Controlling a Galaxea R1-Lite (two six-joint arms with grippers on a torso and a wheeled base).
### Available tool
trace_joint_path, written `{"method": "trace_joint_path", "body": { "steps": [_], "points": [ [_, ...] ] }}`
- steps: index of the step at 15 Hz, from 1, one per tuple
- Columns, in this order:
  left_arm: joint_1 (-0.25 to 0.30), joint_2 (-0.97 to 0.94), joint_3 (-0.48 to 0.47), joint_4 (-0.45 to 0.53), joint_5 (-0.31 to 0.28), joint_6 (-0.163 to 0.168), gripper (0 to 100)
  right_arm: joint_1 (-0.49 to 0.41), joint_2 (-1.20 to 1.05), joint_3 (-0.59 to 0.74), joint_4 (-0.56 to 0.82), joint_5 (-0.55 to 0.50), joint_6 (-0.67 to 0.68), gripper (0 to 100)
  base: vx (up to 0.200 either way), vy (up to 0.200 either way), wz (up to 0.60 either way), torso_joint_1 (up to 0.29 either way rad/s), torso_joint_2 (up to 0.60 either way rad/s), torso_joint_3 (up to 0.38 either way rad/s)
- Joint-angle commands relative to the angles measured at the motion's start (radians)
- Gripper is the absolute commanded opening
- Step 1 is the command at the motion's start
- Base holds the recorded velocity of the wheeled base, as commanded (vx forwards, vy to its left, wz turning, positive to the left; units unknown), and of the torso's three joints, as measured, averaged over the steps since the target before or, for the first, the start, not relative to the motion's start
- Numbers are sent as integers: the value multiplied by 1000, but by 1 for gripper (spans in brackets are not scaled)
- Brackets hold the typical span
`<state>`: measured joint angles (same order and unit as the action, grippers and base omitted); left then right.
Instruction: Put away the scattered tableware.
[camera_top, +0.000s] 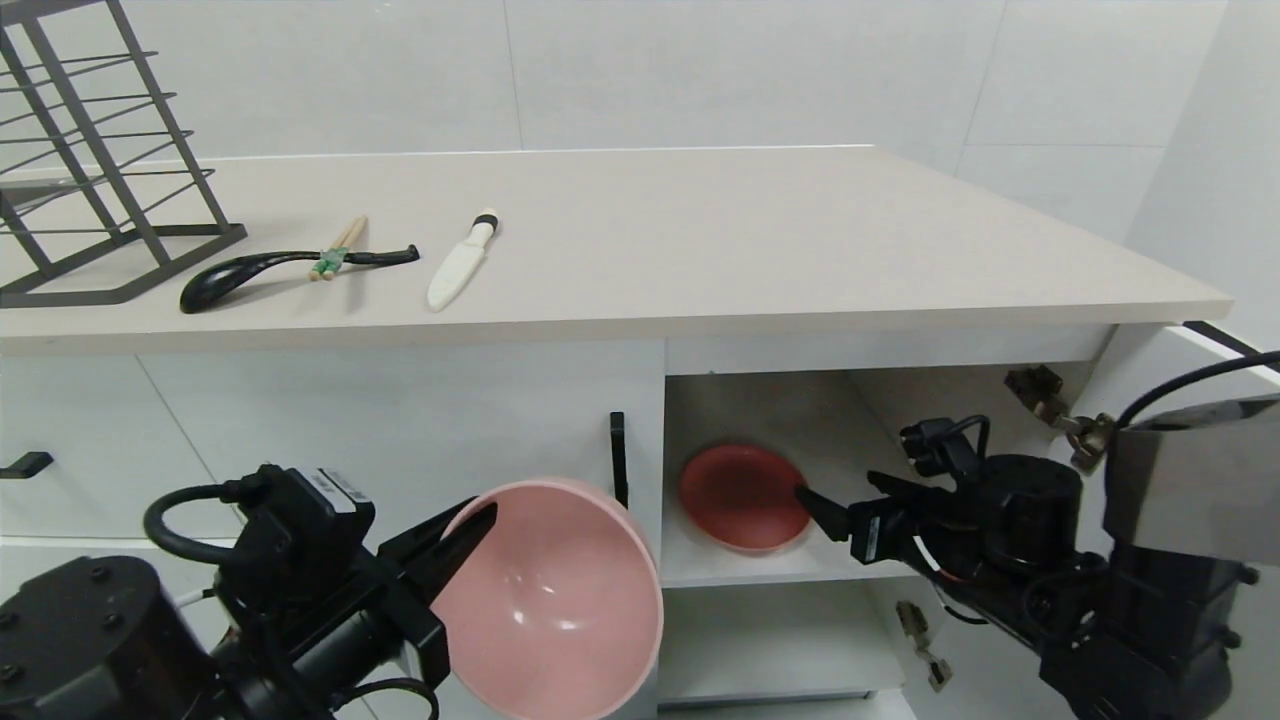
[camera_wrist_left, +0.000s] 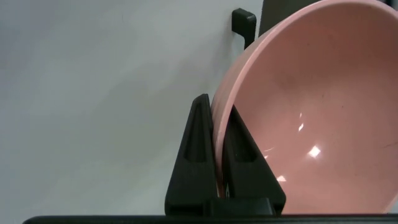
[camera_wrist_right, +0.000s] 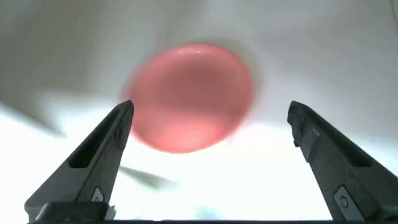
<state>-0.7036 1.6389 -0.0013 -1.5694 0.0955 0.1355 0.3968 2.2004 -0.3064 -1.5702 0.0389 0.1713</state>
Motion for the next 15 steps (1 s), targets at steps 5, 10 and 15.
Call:
{"method": "trace_joint_path", "body": {
  "steps": [5,10,15],
  "points": [
    [-139,48,-28,-1,-3,35,0,188,-314,216,-1,-5,-24,100,0,0,0,0,0,0],
    [-231,239,-181,-1,4,127,0,183,-373,242,-1,-27,-42,100,0,0,0,0,0,0],
    [-260,437,-365,-1,44,130,0,114,-450,257,-1,-33,-47,100,0,0,0,0,0,0]
  ]
}}
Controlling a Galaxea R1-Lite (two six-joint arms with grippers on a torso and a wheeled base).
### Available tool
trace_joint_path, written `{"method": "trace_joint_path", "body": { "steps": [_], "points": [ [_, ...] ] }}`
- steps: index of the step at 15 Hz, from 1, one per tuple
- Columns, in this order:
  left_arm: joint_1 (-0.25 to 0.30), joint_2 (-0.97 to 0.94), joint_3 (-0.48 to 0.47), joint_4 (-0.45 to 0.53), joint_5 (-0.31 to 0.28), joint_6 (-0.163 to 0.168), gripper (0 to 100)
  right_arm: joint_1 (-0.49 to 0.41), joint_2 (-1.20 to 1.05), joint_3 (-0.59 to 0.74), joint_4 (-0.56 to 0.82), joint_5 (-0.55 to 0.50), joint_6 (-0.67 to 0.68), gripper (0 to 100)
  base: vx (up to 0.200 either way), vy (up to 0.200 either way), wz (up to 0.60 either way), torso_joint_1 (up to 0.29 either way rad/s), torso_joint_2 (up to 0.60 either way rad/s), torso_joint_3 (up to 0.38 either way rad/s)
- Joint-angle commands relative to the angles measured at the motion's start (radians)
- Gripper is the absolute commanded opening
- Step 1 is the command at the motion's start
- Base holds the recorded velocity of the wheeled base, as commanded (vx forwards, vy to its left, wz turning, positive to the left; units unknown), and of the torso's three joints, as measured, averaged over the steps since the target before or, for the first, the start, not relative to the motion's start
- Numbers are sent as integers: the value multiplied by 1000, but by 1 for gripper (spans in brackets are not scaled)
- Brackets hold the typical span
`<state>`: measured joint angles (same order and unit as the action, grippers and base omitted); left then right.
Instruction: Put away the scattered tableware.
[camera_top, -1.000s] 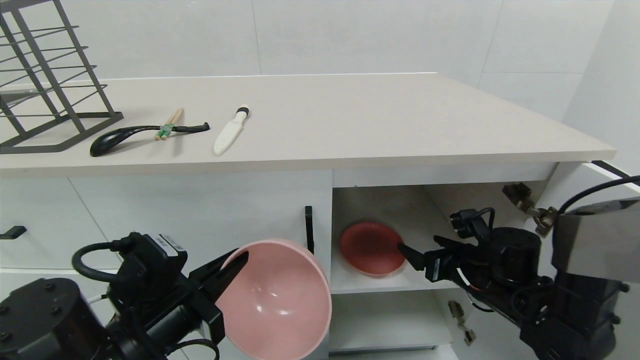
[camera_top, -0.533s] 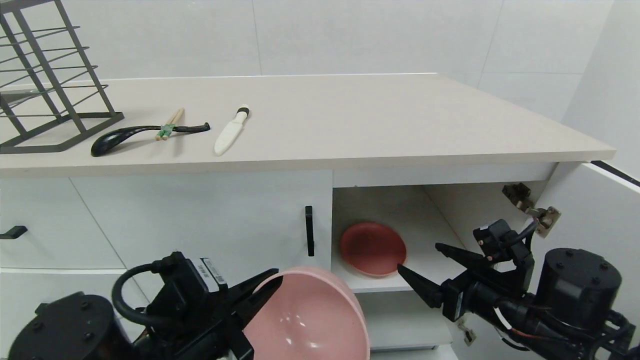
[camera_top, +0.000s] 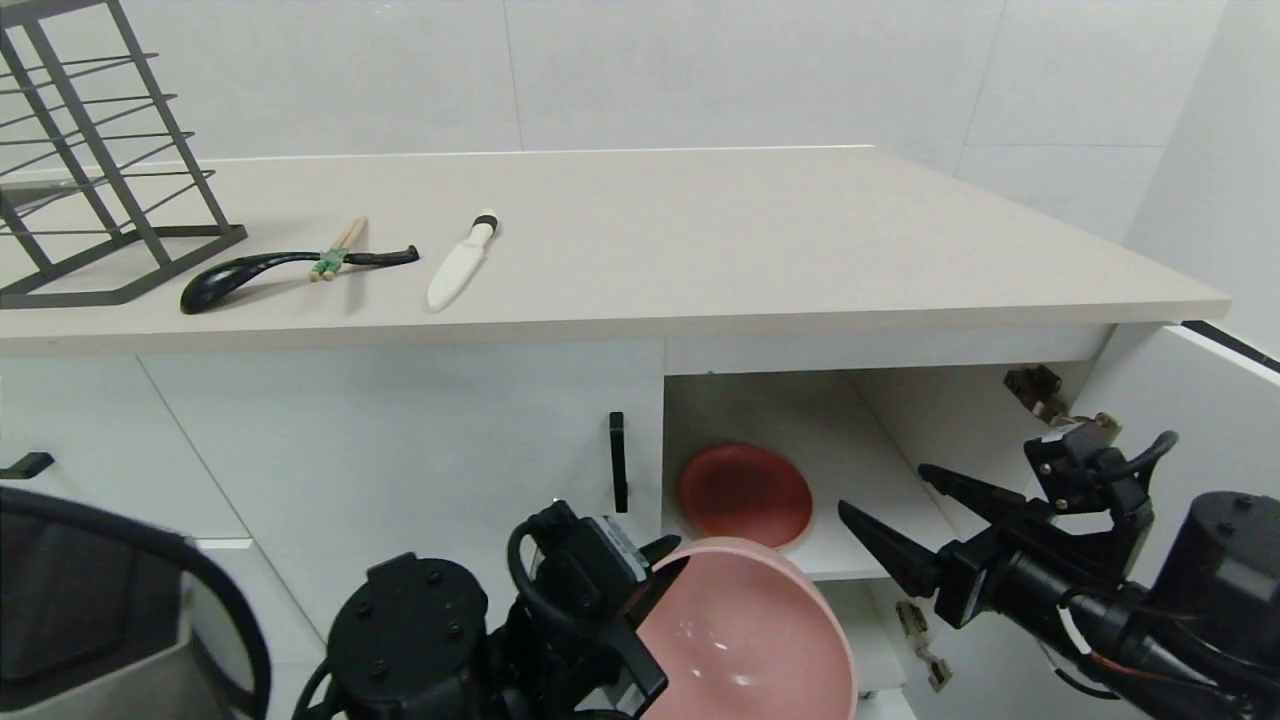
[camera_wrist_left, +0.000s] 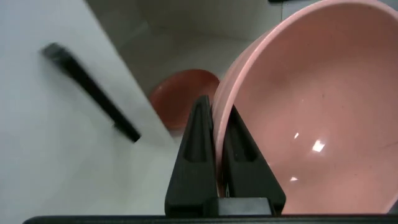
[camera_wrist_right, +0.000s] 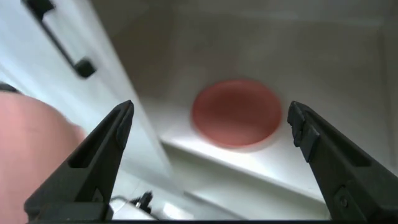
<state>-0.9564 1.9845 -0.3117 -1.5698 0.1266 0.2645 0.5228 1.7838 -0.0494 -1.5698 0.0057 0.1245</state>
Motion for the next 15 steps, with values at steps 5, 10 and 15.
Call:
{"method": "trace_joint_path", "body": {
  "steps": [5,10,15],
  "points": [
    [-12,182,-175,-1,113,6,0,-83,-43,5,-1,-7,-55,100,0,0,0,0,0,0],
    [-4,274,-353,-1,174,67,0,-78,-75,6,-1,-7,-54,100,0,0,0,0,0,0],
    [8,363,-563,-1,206,101,0,-69,-87,25,-1,-7,-54,100,0,0,0,0,0,0]
  ]
}}
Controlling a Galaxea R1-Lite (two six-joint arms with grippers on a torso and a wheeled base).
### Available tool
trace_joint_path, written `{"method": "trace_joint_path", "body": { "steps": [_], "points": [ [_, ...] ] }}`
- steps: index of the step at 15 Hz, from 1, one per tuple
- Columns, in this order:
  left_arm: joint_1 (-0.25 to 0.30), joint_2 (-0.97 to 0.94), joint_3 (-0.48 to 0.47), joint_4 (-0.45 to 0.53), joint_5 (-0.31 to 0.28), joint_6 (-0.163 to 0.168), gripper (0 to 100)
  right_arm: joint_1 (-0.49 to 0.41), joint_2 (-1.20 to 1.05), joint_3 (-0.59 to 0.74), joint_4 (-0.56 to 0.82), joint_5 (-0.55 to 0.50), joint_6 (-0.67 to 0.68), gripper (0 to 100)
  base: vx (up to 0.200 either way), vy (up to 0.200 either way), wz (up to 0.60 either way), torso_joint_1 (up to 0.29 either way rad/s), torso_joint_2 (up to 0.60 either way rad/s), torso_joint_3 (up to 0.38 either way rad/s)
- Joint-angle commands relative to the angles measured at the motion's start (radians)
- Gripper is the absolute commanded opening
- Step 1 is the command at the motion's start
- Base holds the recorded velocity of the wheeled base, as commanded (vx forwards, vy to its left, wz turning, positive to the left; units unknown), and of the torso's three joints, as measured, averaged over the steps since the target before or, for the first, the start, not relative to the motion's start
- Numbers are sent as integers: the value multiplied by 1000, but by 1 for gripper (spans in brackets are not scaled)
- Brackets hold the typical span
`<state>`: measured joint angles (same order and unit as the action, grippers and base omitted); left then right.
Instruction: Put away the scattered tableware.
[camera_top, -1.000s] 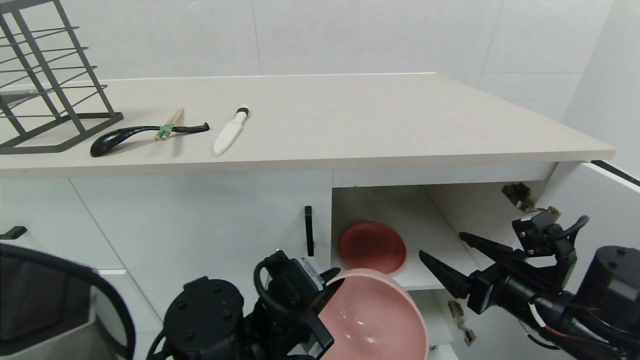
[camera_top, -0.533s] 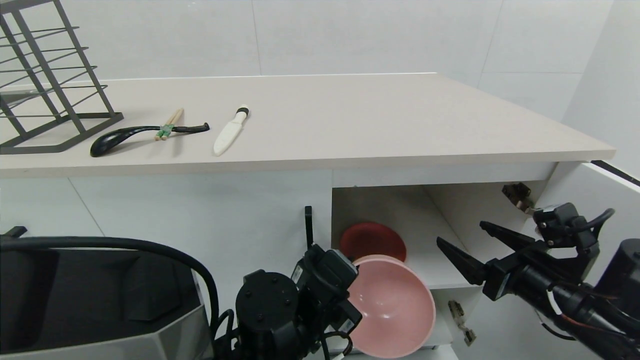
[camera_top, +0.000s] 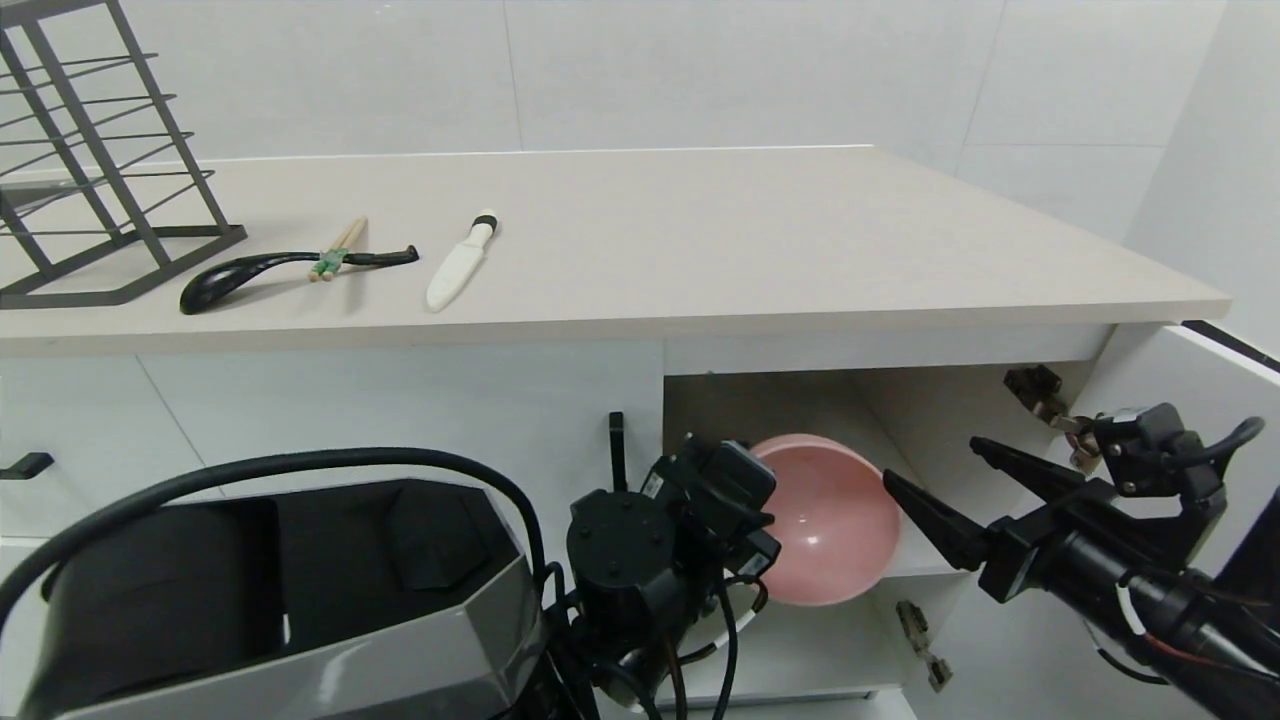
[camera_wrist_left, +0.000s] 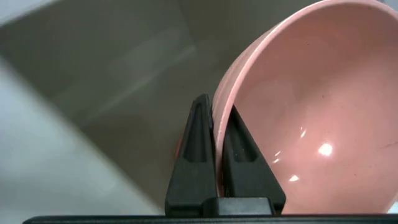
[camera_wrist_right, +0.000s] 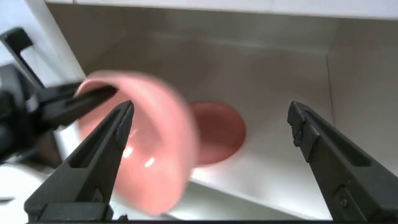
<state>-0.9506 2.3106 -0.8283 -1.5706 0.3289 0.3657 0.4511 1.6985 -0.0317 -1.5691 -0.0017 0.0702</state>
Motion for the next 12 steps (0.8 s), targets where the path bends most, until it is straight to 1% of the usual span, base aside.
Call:
{"method": "trace_joint_path", "body": {
  "steps": [1,3,6,7,8,10,11,12],
  "points": [
    [10,39,-72,0,15,-1,0,17,0,13,-2,0,0,100,0,0,0,0,0,0],
    [15,38,-91,0,15,-13,0,29,9,12,-2,0,0,100,0,0,0,0,0,0],
    [10,33,-94,0,18,-24,0,0,64,3,-2,0,11,100,0,0,0,0,0,0],
    [4,32,-112,0,18,-53,0,-20,96,-13,-2,-1,13,100,0,0,0,0,0,0],
    [3,32,-130,0,18,-67,0,-32,119,-24,-2,-1,13,100,0,0,0,0,0,0],
    [3,33,-138,0,18,-70,0,-52,148,-34,-2,-1,19,100,0,0,0,0,0,0],
    [-11,33,-138,0,19,-85,0,-66,165,-57,-2,-1,45,100,0,0,0,0,0,0],
    [-13,33,-143,0,21,-100,0,-72,173,-66,-2,-1,62,100,0,0,0,0,0,0]
  ]
}}
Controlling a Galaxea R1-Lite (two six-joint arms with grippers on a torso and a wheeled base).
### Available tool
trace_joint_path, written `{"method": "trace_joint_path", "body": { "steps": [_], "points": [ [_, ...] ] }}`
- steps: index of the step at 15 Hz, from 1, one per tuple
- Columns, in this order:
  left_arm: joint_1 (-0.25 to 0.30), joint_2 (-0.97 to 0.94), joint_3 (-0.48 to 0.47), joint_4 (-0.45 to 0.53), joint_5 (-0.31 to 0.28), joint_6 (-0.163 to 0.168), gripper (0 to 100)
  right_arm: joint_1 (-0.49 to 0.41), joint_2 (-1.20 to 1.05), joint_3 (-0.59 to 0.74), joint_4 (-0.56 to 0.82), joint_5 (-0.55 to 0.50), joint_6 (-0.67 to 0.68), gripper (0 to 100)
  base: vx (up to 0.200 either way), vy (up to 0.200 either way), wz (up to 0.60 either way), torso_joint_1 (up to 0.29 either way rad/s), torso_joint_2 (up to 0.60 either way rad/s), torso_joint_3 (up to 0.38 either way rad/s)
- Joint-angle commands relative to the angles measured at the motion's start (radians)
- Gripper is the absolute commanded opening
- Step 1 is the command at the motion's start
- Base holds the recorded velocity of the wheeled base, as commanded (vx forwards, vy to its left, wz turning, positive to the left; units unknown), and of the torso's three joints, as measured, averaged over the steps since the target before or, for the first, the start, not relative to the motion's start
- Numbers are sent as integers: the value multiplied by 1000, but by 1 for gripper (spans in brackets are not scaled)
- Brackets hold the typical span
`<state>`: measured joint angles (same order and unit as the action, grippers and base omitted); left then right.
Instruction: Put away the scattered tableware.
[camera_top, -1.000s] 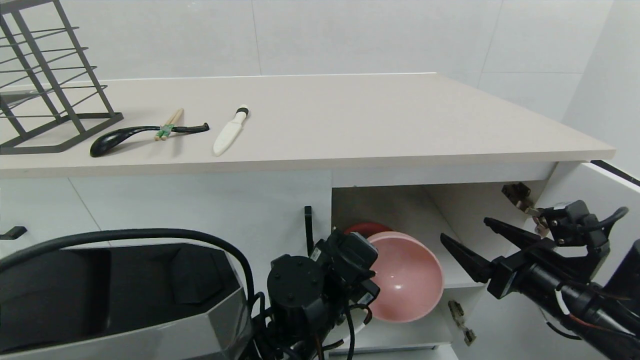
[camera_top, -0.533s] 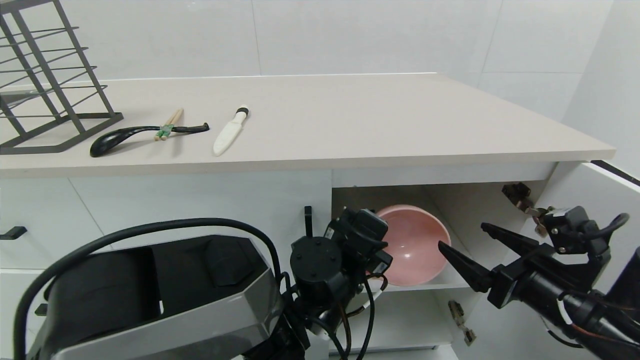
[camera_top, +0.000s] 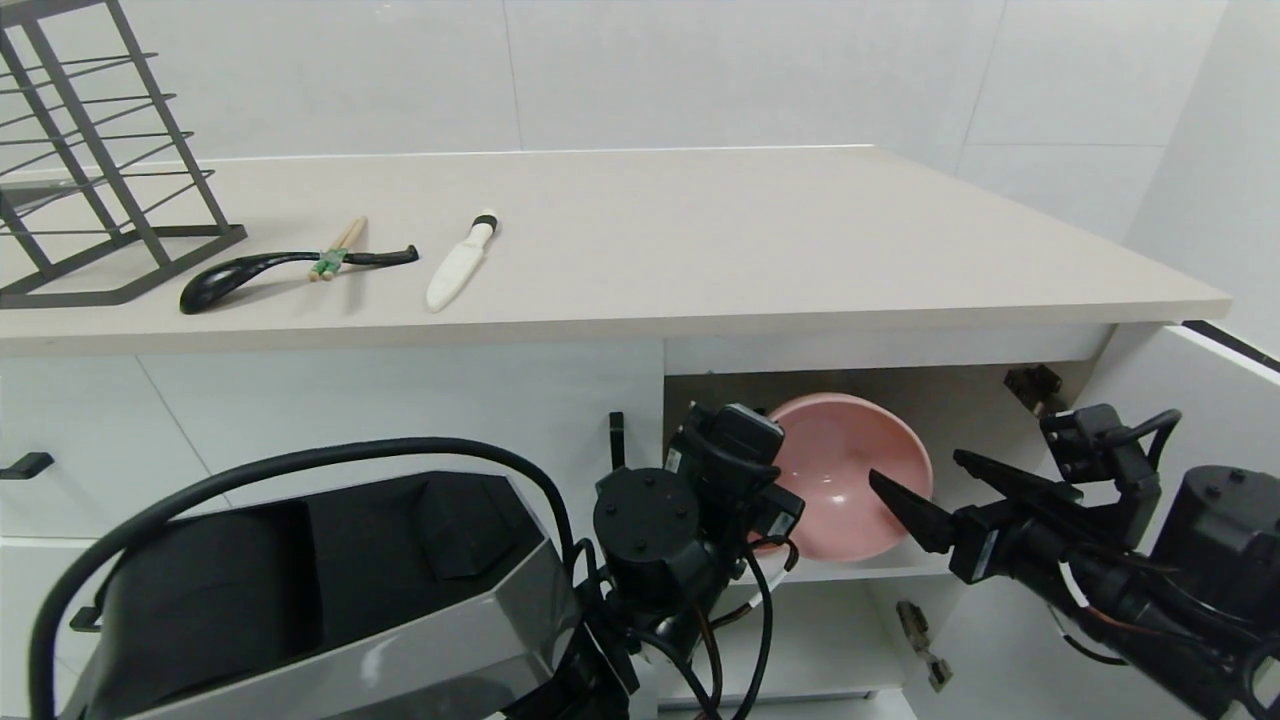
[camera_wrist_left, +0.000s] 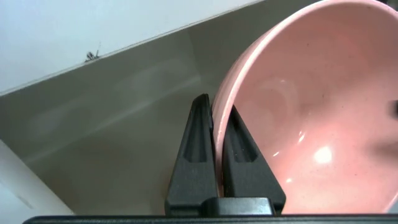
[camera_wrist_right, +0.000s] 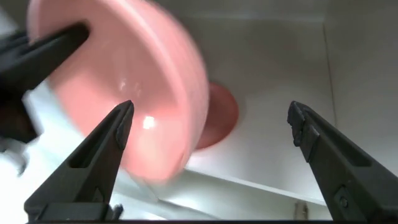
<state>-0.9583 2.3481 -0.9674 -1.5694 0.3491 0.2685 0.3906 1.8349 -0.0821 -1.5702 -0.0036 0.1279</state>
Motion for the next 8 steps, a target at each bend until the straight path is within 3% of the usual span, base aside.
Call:
{"method": "trace_joint_path", "body": {
  "steps": [1,5,6,7,8],
  "points": [
    [-5,-3,-10,-1,2,-3,0,-12,37,-19,-1,1,9,100,0,0,0,0,0,0],
    [-5,2,-27,-1,4,-8,0,-12,43,-25,-1,1,15,100,0,0,0,0,0,0],
    [-5,2,-27,-1,4,-8,0,-12,41,-27,-1,1,15,0,0,0,0,0,0,0],
    [-7,2,-27,-1,4,-9,0,-10,40,-25,-1,1,16,0,0,0,0,0,0,0],
    [-17,2,-33,-1,2,-35,0,4,37,-24,-1,1,18,0,0,0,0,0,0,0]
  ]
}}
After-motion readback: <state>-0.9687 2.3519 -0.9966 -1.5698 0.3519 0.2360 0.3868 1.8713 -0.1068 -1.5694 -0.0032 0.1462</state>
